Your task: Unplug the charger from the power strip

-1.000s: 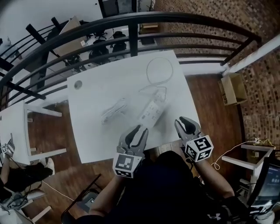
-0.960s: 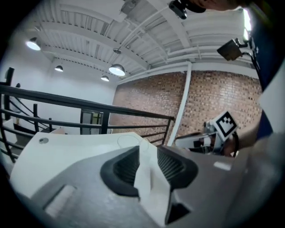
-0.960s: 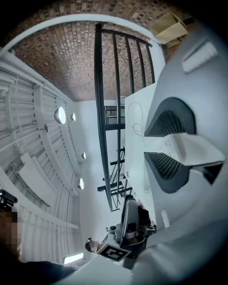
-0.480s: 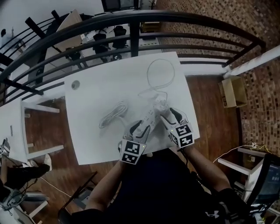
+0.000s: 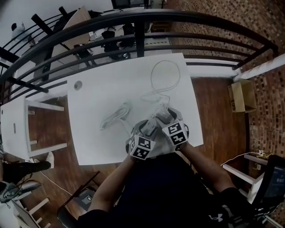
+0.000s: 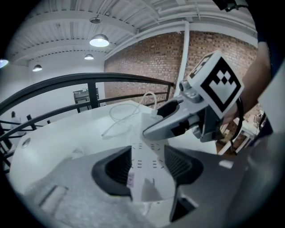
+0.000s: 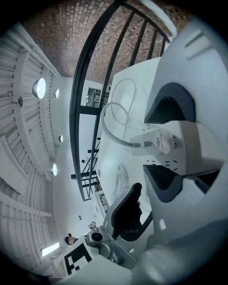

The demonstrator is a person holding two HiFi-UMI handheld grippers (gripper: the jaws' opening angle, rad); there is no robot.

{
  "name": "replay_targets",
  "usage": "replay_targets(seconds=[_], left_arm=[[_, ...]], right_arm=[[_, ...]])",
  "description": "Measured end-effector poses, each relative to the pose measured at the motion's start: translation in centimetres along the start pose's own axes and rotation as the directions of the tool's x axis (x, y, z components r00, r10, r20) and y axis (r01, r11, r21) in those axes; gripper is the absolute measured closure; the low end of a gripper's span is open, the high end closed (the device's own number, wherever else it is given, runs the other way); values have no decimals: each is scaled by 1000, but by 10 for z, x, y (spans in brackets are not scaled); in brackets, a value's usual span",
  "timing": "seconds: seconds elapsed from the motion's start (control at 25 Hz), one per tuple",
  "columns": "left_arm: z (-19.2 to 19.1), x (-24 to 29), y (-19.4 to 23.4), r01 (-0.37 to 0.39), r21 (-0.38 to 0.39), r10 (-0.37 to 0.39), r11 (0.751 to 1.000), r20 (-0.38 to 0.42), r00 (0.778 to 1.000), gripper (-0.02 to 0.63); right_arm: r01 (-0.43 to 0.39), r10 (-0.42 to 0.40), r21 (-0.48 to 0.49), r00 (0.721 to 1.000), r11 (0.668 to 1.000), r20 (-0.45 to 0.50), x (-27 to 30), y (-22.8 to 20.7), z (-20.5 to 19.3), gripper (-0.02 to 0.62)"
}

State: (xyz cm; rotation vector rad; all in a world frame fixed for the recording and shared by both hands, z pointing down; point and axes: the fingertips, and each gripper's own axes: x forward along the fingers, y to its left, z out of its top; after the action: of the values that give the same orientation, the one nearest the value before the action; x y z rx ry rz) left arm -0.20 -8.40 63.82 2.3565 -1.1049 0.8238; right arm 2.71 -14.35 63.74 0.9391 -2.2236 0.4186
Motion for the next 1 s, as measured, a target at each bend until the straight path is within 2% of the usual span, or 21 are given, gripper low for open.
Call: replay_targets(seconds=[0.28, 0.56, 1.0], left_arm=[[-10, 9, 8, -25, 13, 26, 1000, -38, 999, 373], [-16, 10, 11, -41, 1, 42, 999, -40, 998, 411], [-18, 15, 12, -58, 47, 59, 997, -33, 998, 422]], right_arm=[[-8, 7, -34, 1000, 999, -23, 10, 5, 1, 357], [-9, 9, -58, 1000, 998, -8, 10, 7, 3, 426], [18, -18, -149, 1000, 989, 0, 6, 4, 9, 451]])
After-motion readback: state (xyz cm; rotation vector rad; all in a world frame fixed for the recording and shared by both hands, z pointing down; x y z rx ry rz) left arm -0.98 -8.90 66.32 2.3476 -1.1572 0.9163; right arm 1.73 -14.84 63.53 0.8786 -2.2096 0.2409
